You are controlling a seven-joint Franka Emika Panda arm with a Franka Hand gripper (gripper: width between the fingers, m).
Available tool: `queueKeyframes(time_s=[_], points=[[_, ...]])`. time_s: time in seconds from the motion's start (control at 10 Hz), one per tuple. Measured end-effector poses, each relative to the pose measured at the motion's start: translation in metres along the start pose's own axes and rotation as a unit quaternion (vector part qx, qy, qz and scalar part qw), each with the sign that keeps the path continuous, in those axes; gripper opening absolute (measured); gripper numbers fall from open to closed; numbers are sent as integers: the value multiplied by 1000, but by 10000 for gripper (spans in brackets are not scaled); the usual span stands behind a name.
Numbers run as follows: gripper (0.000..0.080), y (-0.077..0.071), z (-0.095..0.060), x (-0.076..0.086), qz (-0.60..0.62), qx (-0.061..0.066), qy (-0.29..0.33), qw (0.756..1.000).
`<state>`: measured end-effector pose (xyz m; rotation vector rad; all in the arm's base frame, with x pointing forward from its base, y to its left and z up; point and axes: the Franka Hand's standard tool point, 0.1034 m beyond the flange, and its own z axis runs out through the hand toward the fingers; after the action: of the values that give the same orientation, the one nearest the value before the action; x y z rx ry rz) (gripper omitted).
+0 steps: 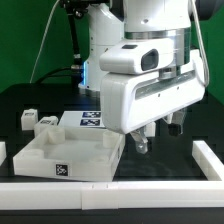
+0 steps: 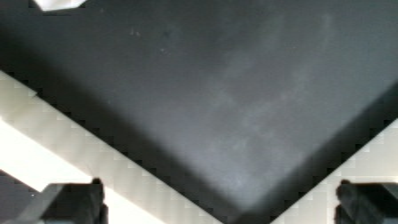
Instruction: Assemble one leg
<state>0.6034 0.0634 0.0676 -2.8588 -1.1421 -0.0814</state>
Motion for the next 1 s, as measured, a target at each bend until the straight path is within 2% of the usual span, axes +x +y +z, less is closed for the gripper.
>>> queueKeyframes(time_s=[0.8, 1.0], points=[[650, 0, 0, -1, -3, -1, 0, 1000], [650, -9, 5, -26, -34, -6, -2, 999]])
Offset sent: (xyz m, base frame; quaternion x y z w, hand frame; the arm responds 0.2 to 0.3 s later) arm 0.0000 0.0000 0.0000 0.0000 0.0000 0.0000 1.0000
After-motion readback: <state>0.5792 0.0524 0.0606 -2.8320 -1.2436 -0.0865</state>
